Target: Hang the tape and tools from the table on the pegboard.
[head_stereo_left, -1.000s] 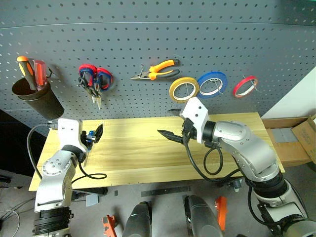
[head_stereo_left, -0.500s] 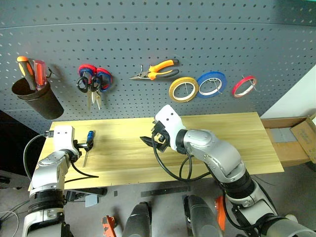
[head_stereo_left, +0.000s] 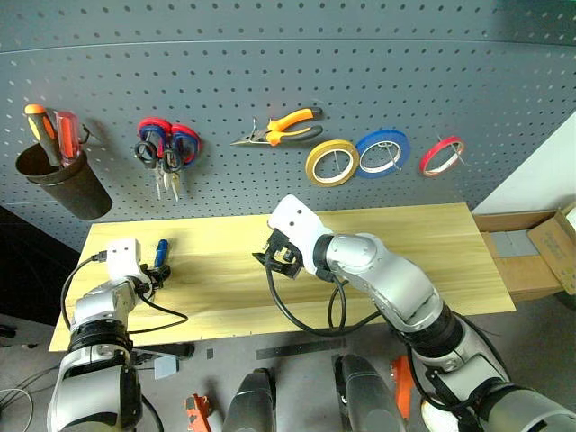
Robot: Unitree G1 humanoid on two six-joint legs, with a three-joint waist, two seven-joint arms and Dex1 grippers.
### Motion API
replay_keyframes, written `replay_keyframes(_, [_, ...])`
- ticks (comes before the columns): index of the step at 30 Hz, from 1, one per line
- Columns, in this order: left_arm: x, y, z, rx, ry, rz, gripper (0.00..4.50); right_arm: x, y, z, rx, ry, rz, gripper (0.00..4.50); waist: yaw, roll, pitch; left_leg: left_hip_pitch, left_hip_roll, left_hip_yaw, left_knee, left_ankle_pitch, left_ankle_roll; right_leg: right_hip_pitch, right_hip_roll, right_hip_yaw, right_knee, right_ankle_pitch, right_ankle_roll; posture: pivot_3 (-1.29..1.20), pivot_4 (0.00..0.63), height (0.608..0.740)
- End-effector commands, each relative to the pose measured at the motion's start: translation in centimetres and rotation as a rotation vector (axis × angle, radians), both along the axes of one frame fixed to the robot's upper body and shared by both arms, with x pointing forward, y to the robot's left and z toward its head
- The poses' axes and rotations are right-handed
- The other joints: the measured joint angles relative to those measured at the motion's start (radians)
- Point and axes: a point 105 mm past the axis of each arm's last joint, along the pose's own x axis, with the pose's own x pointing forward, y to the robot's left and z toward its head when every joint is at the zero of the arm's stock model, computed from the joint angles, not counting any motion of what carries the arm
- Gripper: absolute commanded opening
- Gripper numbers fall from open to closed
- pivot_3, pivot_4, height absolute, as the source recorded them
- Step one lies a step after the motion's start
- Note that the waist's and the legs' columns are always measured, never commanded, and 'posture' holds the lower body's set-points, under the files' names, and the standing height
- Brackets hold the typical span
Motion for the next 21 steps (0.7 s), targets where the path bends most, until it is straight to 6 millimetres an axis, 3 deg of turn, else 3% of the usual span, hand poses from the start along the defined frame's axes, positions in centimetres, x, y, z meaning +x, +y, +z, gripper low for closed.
replay_keyframes(1, [0.2,0.9,0.7,0.039,-0.018,0.006,1.92,-1.1,0.7,1.8,0.021,-0.056,0.065,3.66,-0.004,0.000,0.000,0.000,0.000,0.000,0.000,0.000,0.000,0.000,0.000,0.000,0.000,0.000,0.000,-0.17,0.299,0.740])
replay_keyframes(5, [0.3,0.8,0.6,0.042,-0.018,0.001,0.53,-1.3,0.7,1.9,0.013,-0.065,0.088,3.66,-0.014,0.000,0.000,0.000,0.000,0.000,0.000,0.000,0.000,0.000,0.000,0.000,0.000,0.000,0.000,-0.17,0.294,0.740])
replay_keyframes(9, [-0.1,1.3,1.0,0.052,-0.037,-0.001,0.50,-1.5,1.0,2.4,0.019,-0.079,0.108,3.66,-0.015,0.000,0.000,0.000,0.000,0.000,0.000,0.000,0.000,0.000,0.000,0.000,0.000,0.000,0.000,-0.15,0.284,0.740])
replay_keyframes(12, [-0.7,1.5,2.4,0.121,-0.116,-0.024,0.50,-1.5,0.9,3.1,0.031,-0.099,0.127,3.66,-0.020,0.000,0.000,0.000,0.000,0.000,0.000,0.000,0.000,0.000,0.000,0.001,0.000,0.000,0.000,-0.13,0.268,0.740])
replay_keyframes(16, [-2.5,-0.9,6.3,0.336,-0.341,-0.152,0.50,-2.1,-0.2,4.6,0.063,-0.116,0.173,3.66,-0.015,0.000,0.000,0.000,0.002,-0.002,-0.004,0.000,-0.001,-0.003,-0.001,0.002,-0.001,0.000,0.000,-0.11,0.255,0.740])
replay_keyframes(21, [-5.9,-3.7,10.0,0.495,-0.558,-0.171,0.50,-1.9,-2.4,5.7,0.058,-0.174,0.207,3.66,0.014,-0.001,-0.001,0.000,0.005,-0.003,-0.008,0.000,-0.001,-0.003,-0.004,0.001,-0.005,0.000,0.000,-0.09,0.235,0.740])
